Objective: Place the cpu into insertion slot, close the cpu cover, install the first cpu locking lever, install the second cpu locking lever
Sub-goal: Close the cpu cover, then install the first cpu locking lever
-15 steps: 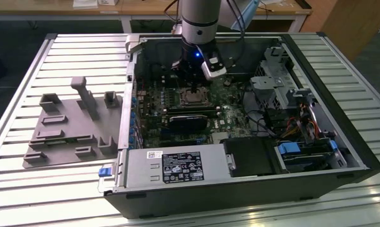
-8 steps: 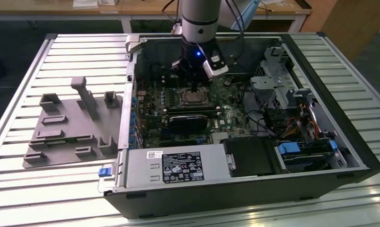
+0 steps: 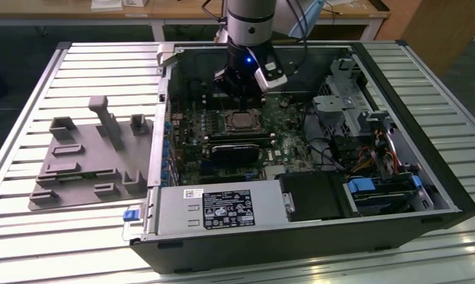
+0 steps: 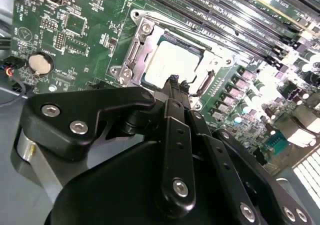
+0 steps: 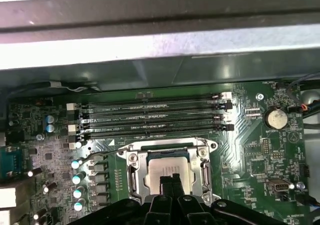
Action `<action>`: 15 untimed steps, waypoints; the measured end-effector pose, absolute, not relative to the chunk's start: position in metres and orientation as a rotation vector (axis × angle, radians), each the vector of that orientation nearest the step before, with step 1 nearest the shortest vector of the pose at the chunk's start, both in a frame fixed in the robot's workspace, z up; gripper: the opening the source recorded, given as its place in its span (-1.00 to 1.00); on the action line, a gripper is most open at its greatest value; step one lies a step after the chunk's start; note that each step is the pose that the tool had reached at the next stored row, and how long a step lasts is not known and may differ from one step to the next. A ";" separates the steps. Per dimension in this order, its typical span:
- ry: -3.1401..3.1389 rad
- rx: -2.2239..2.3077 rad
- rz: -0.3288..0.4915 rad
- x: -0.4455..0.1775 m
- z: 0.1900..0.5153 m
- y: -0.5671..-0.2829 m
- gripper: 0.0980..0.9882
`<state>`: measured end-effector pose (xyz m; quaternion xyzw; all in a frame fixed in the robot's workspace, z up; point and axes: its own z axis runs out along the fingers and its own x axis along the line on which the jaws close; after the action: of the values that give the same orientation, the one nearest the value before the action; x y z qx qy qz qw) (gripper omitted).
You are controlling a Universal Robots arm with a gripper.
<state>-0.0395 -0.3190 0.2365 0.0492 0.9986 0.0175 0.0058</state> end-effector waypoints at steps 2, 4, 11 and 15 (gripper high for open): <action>3.126 0.154 0.055 -0.039 0.237 -0.319 -0.99; 3.126 0.154 0.055 -0.040 0.238 -0.319 -0.99; 3.126 0.154 0.055 -0.040 0.239 -0.319 -0.99; 3.126 0.154 0.054 -0.040 0.240 -0.319 -0.99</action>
<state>-0.0395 -0.3190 0.2401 0.0492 0.9986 0.0173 0.0057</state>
